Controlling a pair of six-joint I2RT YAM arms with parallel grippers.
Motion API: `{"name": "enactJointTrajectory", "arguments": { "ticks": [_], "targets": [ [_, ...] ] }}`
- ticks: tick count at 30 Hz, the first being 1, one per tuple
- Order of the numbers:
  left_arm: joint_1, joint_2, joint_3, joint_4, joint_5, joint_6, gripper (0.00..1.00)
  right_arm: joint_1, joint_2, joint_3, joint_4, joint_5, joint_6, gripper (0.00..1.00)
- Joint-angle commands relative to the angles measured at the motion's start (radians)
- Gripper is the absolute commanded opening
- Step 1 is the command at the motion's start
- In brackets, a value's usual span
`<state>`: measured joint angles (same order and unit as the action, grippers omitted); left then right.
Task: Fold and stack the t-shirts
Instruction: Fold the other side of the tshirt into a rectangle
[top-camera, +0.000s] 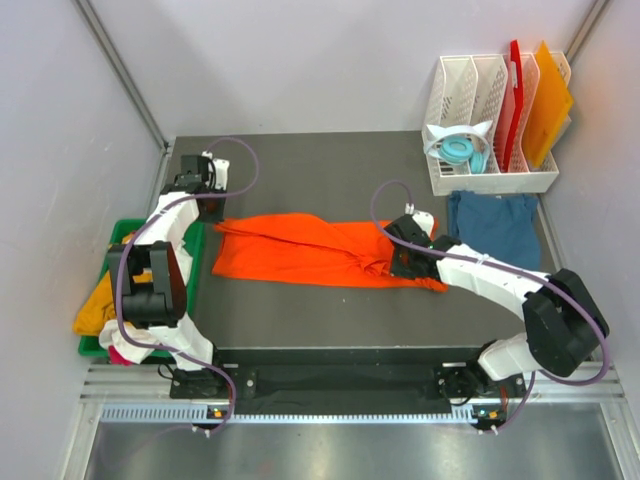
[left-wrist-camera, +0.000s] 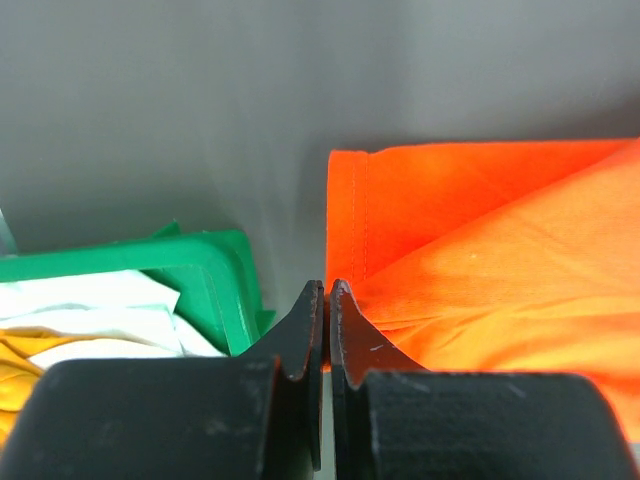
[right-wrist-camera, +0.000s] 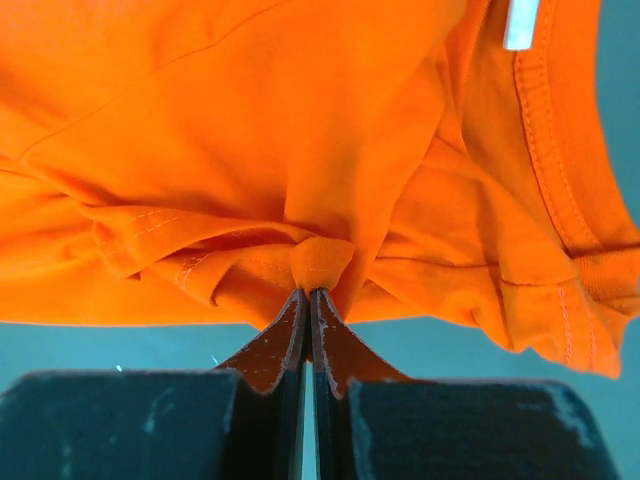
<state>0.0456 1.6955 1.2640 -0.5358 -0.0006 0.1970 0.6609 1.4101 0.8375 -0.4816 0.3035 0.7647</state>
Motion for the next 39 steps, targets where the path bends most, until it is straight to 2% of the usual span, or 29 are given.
{"name": "enactJointTrajectory", "arguments": {
  "ticks": [1, 4, 5, 7, 8, 9, 10, 11, 12, 13, 14, 16, 18, 19, 20, 22, 23, 24, 25, 26, 28, 39],
  "targets": [
    [0.007, 0.01, -0.011, -0.03, -0.026, 0.041, 0.0, 0.028, 0.0, 0.003, -0.035, 0.032, 0.054, 0.0],
    [0.005, 0.024, -0.018, -0.024, -0.029, 0.042, 0.0, 0.034, 0.021, 0.002, -0.028, 0.02, 0.054, 0.0],
    [0.005, 0.029, -0.015, -0.027, -0.026, 0.041, 0.0, 0.034, 0.023, 0.014, -0.028, 0.019, 0.054, 0.03],
    [0.007, 0.03, -0.006, -0.026, -0.021, 0.041, 0.0, 0.034, 0.024, 0.035, -0.026, 0.023, 0.044, 0.16],
    [0.005, 0.026, -0.002, -0.026, -0.01, 0.039, 0.0, 0.034, 0.02, 0.063, -0.005, 0.026, 0.03, 0.33],
    [0.008, 0.02, 0.003, -0.017, -0.004, 0.038, 0.21, 0.034, 0.018, 0.084, 0.0, 0.035, 0.0, 0.4],
    [0.013, -0.006, 0.009, -0.006, 0.031, 0.024, 0.35, 0.034, 0.02, 0.11, 0.0, 0.049, -0.017, 0.45],
    [0.013, -0.02, 0.015, 0.003, 0.045, 0.019, 0.51, 0.032, 0.024, 0.177, -0.014, 0.08, -0.036, 0.59],
    [0.016, -0.034, 0.018, 0.022, 0.06, 0.016, 0.82, 0.032, 0.029, 0.214, -0.026, 0.101, -0.068, 0.65],
    [0.016, -0.058, 0.029, 0.031, 0.071, 0.007, 0.92, 0.032, 0.039, 0.247, -0.031, 0.117, -0.093, 0.68],
    [0.016, -0.071, 0.035, 0.043, 0.083, -0.002, 0.96, 0.029, 0.047, 0.303, -0.031, 0.14, -0.131, 0.72],
    [0.016, -0.088, 0.04, 0.089, 0.091, -0.031, 0.98, 0.014, 0.073, 0.347, -0.029, 0.163, -0.153, 0.72],
    [0.016, -0.079, 0.049, 0.108, 0.123, -0.051, 0.98, -0.021, 0.093, 0.373, 0.014, 0.145, -0.188, 0.67],
    [0.016, -0.068, 0.063, 0.111, 0.138, -0.065, 0.93, -0.035, 0.128, 0.379, 0.024, 0.131, -0.195, 0.64],
    [0.014, -0.057, 0.074, 0.105, 0.152, -0.076, 0.91, -0.049, 0.15, 0.394, 0.04, 0.106, -0.202, 0.5],
    [0.014, -0.011, 0.113, 0.07, 0.182, -0.102, 0.85, -0.089, 0.22, 0.406, 0.052, 0.079, -0.214, 0.3],
    [0.014, 0.004, 0.124, 0.054, 0.188, -0.106, 0.72, -0.099, 0.245, 0.419, 0.057, 0.063, -0.217, 0.05],
    [0.014, 0.022, 0.133, 0.048, 0.185, -0.111, 0.65, -0.122, 0.268, 0.422, 0.06, 0.049, -0.219, 0.0],
    [0.014, 0.029, 0.15, 0.033, 0.179, -0.113, 0.6, -0.132, 0.311, 0.429, 0.061, 0.036, -0.22, 0.0],
    [0.014, 0.035, 0.155, 0.014, 0.172, -0.114, 0.51, -0.141, 0.329, 0.428, 0.061, 0.005, -0.22, 0.0],
    [0.014, 0.043, 0.15, 0.008, 0.157, -0.105, 0.47, -0.15, 0.355, 0.416, 0.061, -0.013, -0.219, 0.0],
    [0.014, 0.056, 0.152, -0.006, 0.123, -0.09, 0.51, -0.135, 0.267, 0.17, 0.115, -0.09, -0.151, 0.0]
  ]
}}
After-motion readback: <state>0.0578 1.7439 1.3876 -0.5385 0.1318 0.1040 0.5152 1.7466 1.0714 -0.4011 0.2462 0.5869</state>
